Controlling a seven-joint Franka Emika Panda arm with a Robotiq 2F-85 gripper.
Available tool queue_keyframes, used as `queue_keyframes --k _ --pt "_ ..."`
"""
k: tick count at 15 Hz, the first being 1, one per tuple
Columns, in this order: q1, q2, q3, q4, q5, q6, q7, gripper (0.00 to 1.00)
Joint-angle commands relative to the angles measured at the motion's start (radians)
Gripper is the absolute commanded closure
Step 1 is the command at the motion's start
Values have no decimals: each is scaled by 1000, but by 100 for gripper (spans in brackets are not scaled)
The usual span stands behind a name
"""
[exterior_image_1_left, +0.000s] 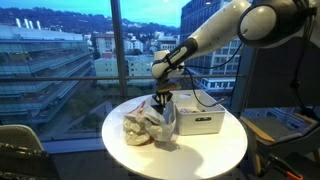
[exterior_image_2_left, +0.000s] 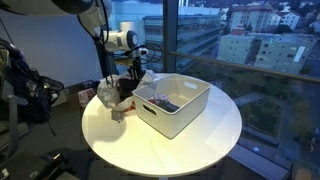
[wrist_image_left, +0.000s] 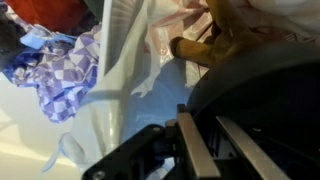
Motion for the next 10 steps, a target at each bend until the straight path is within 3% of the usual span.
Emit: queue_keyframes --k 1,7,10 --pt "19 -39 -2 -17 23 -44 -11 47" --pt "63 -179 -34 -80 -22 -224 42 3" --pt "41 -249 -57 -117 -24 -271 88 0"
